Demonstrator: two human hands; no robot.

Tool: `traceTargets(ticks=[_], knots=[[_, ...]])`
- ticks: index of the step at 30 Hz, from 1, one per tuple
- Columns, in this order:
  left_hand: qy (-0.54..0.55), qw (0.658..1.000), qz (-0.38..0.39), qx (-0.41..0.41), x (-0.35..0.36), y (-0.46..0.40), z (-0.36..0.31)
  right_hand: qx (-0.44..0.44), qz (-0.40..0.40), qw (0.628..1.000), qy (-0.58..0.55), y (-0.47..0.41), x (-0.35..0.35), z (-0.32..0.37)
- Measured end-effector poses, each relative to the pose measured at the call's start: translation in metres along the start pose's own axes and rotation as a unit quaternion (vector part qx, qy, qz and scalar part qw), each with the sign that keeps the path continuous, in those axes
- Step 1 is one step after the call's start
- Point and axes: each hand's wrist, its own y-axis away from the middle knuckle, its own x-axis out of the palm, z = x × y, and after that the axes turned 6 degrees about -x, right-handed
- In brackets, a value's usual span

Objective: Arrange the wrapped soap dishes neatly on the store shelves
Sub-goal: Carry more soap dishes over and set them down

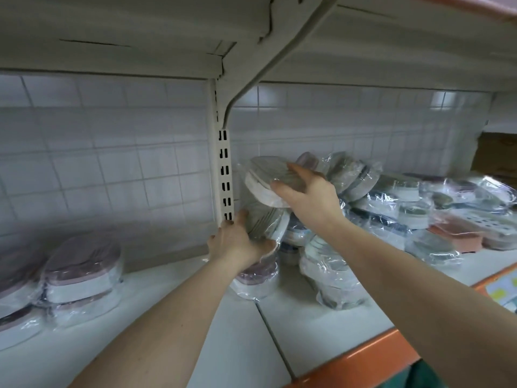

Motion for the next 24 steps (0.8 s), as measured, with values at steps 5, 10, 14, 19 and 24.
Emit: traceTargets(ticks=[5, 10, 14, 19, 24], knots=[[0.056, 0.996, -0.076, -0.006, -0.01, 0.011, 0.002, 0.003, -0.021, 0.999, -0.044, 0.002, 0.003, -0.007], [0.086, 0.986, -0.141, -0.023, -0.042, 0.028, 0.023, 0.008, -0.034, 0.995, -0.094, 0.01, 0.019, 0.001], [0.051, 0.981, -0.181, -0.055, -0.072, 0.052, 0.063, 0.007, -0.01, 0.994, -0.109, 0.042, 0.037, 0.019], [0.029, 0.969, -0.225, -0.102, -0.132, 0.105, 0.118, -0.03, 0.036, 0.991, -0.127, 0.078, 0.071, 0.081], [0.002, 0.951, -0.271, -0.147, -0.215, 0.196, 0.199, -0.089, 0.103, 0.978, -0.156, 0.137, 0.13, 0.185]])
